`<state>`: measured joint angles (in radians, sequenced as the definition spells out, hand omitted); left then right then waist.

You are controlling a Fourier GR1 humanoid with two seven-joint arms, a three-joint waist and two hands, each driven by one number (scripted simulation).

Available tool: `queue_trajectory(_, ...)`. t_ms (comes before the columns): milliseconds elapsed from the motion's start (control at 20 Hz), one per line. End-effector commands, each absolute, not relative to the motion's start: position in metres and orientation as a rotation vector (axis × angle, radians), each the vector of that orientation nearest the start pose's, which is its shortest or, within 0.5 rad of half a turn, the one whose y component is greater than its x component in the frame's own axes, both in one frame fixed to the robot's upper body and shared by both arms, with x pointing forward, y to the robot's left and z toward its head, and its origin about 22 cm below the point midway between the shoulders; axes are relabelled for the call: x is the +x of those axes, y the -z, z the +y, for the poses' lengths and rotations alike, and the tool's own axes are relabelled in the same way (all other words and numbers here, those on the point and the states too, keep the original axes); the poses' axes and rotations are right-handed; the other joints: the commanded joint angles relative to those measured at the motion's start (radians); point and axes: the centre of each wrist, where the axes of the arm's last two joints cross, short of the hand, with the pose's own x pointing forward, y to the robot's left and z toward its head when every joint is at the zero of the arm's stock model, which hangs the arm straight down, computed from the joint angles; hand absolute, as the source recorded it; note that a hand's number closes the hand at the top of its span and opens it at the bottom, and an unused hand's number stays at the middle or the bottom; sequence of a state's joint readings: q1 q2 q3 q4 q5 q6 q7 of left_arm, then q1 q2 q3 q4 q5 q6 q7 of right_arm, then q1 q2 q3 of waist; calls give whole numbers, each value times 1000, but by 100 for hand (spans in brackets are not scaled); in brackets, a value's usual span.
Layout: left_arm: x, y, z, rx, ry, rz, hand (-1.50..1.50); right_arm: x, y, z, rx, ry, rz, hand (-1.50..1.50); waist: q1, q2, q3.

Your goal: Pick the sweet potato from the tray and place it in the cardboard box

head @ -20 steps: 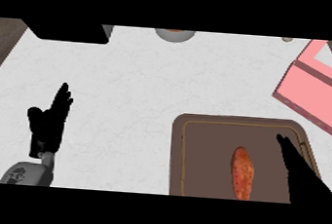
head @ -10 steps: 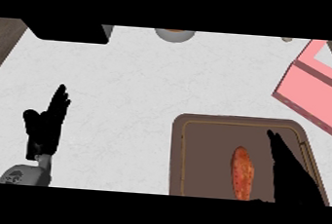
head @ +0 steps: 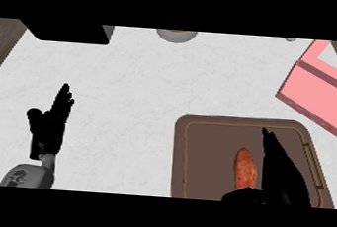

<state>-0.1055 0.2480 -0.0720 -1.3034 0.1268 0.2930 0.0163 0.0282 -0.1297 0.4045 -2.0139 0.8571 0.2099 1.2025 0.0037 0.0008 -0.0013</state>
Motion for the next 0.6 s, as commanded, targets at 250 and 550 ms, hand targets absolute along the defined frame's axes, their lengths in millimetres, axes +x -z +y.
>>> queue_trajectory(250,263,27,282,314,-64,-1382,0,209,-80,-158,-907,-588,-545,-150,-2,-1,1)
queue_trajectory(550,273,27,282,327,-79,-1389,0,219,-90,-171,-905,-608,-519,-150,-9,0,0)
